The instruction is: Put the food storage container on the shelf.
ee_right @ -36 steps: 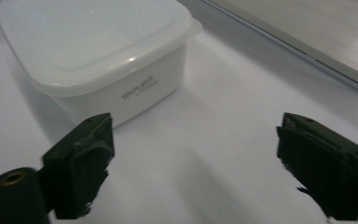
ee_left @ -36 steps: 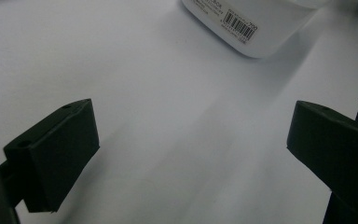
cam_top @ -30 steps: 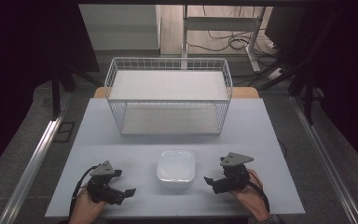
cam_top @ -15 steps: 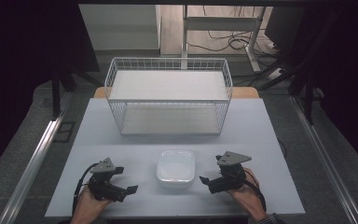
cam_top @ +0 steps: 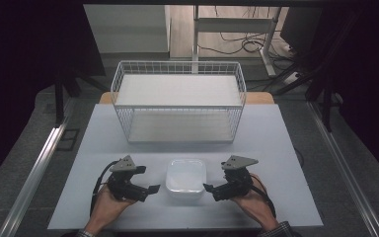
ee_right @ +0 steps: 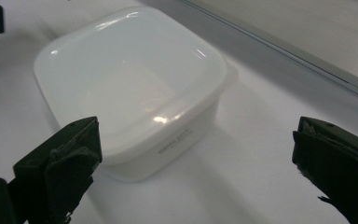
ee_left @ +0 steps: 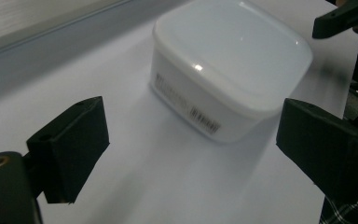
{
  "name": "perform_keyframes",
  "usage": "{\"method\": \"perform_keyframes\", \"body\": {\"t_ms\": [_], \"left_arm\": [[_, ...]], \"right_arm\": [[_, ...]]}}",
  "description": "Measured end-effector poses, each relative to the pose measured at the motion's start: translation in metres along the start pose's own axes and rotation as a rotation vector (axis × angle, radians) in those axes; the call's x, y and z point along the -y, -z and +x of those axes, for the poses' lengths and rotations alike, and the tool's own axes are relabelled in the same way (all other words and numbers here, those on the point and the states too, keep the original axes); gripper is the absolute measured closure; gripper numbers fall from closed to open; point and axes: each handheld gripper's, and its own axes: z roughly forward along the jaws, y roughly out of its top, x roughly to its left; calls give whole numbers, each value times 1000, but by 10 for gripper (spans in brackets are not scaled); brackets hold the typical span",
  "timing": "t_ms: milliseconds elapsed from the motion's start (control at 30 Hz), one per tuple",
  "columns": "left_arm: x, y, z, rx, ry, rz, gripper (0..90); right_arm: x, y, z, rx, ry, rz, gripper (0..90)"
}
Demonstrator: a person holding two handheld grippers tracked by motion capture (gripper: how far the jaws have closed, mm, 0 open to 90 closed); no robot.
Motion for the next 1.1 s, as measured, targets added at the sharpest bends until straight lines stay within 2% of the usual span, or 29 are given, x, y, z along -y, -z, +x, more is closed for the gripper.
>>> {"method": "perform_keyframes", "body": {"t_ms": [167,267,400,500,567,633,667,733,833,867,900,967,1033,1067,1100], "left_arm": [[-19,-21,1,29,-21,39,88],[-28,-37,-1,48,-37,70,84],[-34,-51,0,40,-49,97,82],[-32,-55,4,97,7,102,116],[-28,-51,6,151,38,111,189],[-26,-48,6,167,68,119,231],[-24,-46,5,174,82,125,256],[-21,-41,6,185,100,117,316],[-18,-33,5,177,132,95,453],[-18,-32,5,176,141,91,497],[-18,-32,5,176,141,91,531],[-16,-28,4,177,162,71,562],[-15,-24,1,147,180,36,639],[-15,-24,1,147,180,36,674],[-15,-19,1,129,184,-2,718]], "right_arm": [[-7,-8,4,-36,-35,25,14],[-14,-14,6,-63,-53,54,50],[-24,-26,5,-81,-89,87,107],[-23,-32,4,-99,-109,114,113],[-20,-33,1,-137,-164,122,125],[-17,-32,0,-179,-220,131,178],[-16,-32,0,-183,-248,140,192],[-15,-29,1,-181,-269,142,254],[-13,-17,-2,-174,-297,124,458],[-12,-13,-4,-186,-320,120,519],[-12,-13,-4,-186,-320,120,519],[-10,-8,-6,-205,-353,110,584],[-9,-3,-5,-199,-388,93,664],[-9,-3,-5,-199,-388,93,664],[-10,2,-3,-189,-383,73,743]]}}
